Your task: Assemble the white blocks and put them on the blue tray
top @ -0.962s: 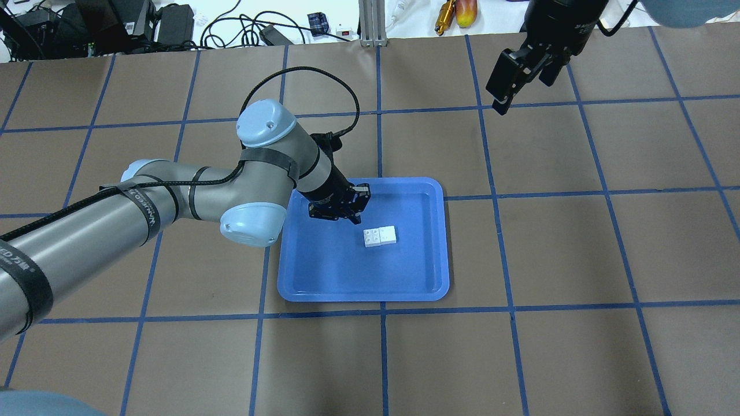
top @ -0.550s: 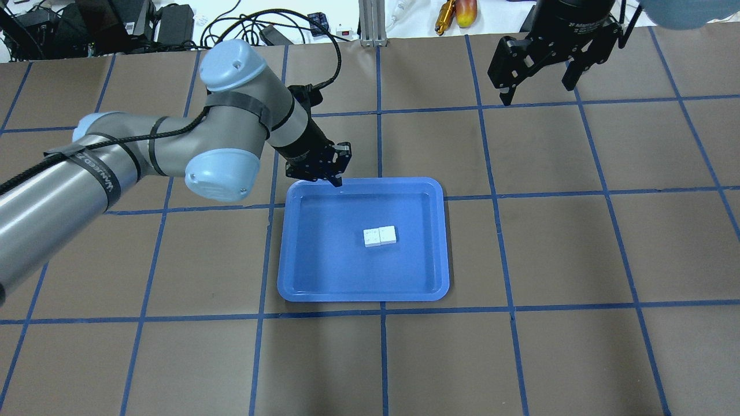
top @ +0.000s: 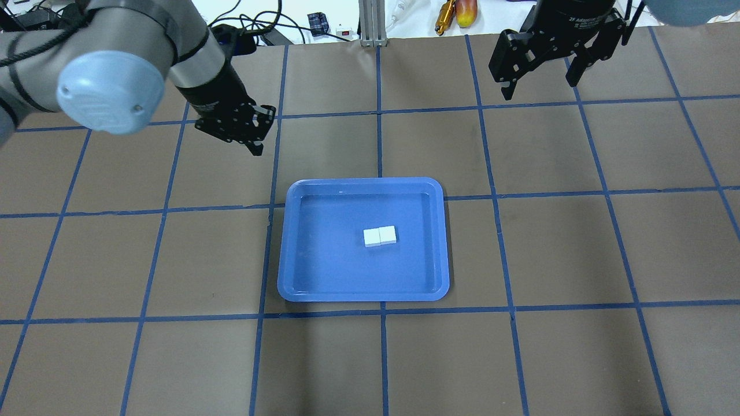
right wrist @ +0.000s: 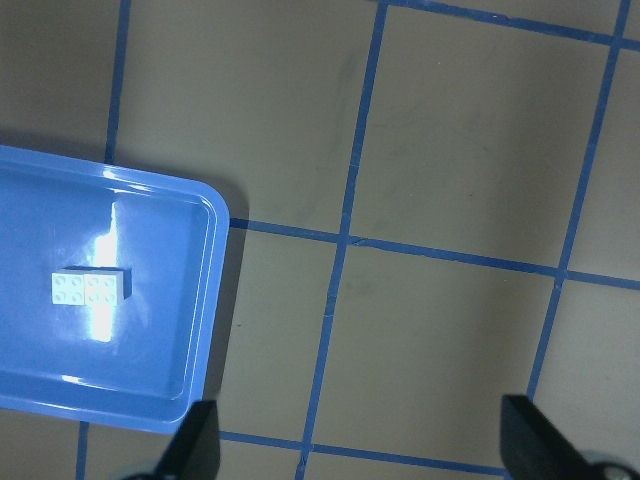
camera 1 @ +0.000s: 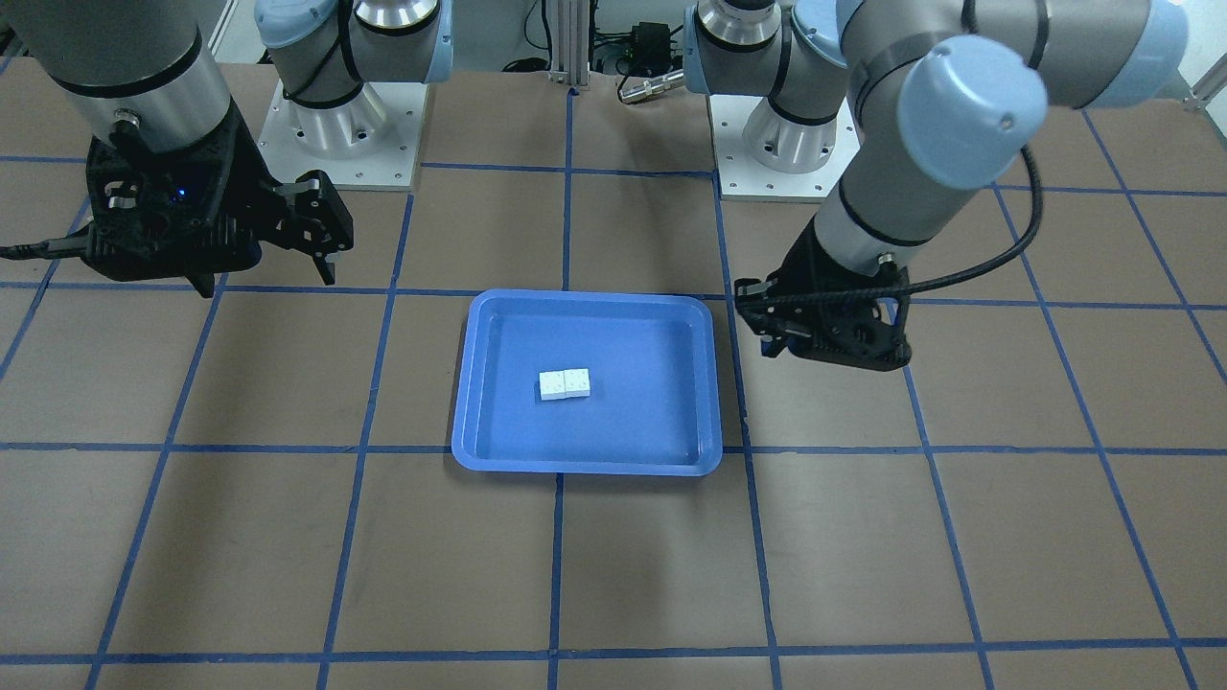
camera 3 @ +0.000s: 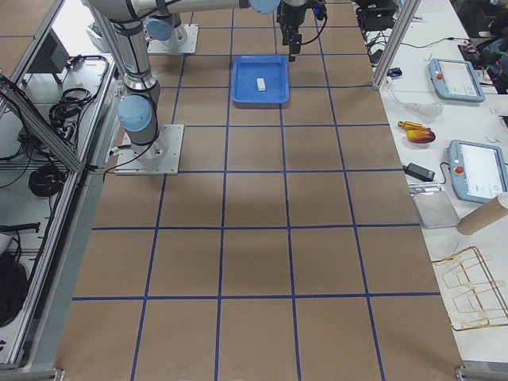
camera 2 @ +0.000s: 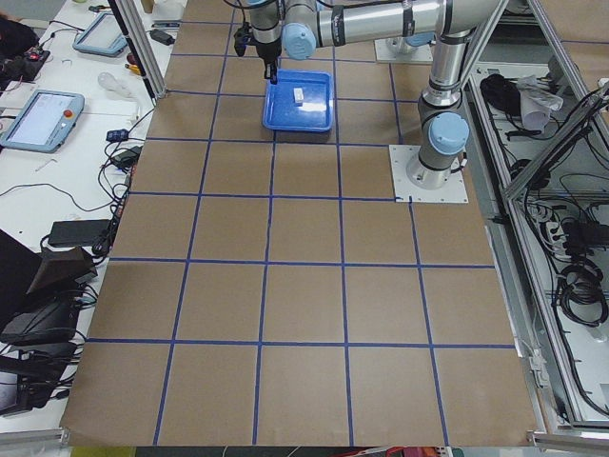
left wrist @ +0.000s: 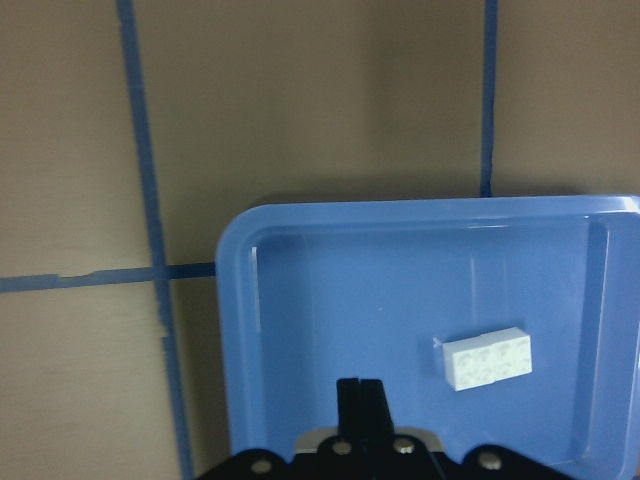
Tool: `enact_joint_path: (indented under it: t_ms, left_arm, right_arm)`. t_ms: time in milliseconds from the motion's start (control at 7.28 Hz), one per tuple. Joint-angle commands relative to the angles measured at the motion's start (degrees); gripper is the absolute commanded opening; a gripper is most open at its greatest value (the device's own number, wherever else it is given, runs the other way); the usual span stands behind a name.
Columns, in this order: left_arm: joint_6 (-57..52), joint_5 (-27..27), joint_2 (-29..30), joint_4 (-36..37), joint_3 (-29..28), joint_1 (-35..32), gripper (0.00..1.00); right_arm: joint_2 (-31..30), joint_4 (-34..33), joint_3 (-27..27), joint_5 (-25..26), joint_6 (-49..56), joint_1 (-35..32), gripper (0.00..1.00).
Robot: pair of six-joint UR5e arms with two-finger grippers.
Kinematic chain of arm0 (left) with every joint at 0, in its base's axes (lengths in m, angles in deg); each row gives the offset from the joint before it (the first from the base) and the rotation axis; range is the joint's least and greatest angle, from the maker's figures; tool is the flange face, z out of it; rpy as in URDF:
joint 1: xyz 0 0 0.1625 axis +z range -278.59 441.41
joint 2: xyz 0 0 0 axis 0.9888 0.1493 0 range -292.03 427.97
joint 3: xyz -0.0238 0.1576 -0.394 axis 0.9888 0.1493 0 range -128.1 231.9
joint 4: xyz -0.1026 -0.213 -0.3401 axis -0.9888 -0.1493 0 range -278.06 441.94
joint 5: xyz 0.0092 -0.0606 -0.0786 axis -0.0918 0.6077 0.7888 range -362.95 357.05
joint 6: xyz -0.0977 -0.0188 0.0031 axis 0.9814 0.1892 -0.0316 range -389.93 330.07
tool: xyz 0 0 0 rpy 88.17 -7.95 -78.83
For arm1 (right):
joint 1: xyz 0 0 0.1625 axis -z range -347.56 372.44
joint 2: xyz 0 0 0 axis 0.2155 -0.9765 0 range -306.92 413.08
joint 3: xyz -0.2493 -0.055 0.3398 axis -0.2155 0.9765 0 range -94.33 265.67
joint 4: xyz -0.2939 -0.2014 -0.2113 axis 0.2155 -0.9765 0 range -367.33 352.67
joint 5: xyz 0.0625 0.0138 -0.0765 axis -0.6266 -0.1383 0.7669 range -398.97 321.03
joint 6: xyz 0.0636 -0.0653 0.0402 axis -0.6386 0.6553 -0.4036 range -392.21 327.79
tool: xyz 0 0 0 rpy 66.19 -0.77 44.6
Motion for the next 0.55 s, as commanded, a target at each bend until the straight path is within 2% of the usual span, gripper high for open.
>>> enact_joint_path:
  t_ms: [0,137,275,412]
  left_arm:
    - [-3.8,-4.3,-5.5,-7.1,-2.7,2.5,0.54]
    - [-3.4,-6.7,-7.1,-6.6,-2.1,2.2,0.7]
    - [-2.4,-6.9,-7.5,-5.6,-1.6,2.4,1.0]
    - [-1.2,-6.8,-7.8,-5.6,-1.7,2.3,1.0]
  right_arm:
    - [0.3,-2.0,-0.2,0.2,0.1,0.0,1.0]
    - [0.4,-2.0,-0.2,-0.1,0.1,0.0,1.0]
    - [0.4,-2.0,-0.2,0.3,0.1,0.0,1.0]
    - [0.4,-2.0,-0.3,0.0,0.1,0.0,1.0]
